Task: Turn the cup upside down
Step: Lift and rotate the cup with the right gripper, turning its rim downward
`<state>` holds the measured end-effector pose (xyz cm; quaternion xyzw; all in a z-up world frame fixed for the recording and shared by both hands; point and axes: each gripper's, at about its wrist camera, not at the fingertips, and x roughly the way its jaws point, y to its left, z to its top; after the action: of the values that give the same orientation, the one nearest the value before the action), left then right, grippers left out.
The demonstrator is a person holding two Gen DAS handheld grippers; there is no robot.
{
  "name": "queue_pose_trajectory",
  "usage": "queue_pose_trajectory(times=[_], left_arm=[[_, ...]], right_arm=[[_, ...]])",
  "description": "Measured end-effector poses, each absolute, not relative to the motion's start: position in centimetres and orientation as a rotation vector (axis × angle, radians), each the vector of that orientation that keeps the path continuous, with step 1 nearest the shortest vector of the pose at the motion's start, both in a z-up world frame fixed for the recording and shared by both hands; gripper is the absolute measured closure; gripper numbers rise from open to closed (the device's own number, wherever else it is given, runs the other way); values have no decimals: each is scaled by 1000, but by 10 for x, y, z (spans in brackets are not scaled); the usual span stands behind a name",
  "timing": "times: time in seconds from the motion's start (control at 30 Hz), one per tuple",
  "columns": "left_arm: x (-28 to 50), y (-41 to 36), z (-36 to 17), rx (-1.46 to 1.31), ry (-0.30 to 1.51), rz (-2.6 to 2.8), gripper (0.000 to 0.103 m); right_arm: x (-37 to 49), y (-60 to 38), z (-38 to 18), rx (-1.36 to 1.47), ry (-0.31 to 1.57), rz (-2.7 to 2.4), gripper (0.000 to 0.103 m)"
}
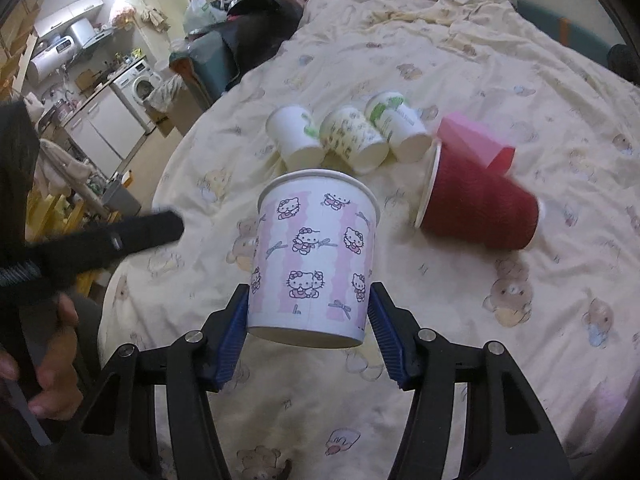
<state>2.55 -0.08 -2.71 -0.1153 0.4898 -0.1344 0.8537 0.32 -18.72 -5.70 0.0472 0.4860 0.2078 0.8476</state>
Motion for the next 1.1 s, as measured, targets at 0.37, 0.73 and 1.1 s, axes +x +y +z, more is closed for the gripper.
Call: queue_pose_trajectory(times=[0.37,0.73,1.1], left_arm=[[35,18,-46,-319,1105,-213,11],[34,15,-53,-291,1140,-217,12],[29,31,-43,-180,1070,-28,11]], right_arm=[[-19,-167,-41,0,946,525,43],[-21,-175,-19,40,843,543,43],[4,-178,-19,21,859,497,44]])
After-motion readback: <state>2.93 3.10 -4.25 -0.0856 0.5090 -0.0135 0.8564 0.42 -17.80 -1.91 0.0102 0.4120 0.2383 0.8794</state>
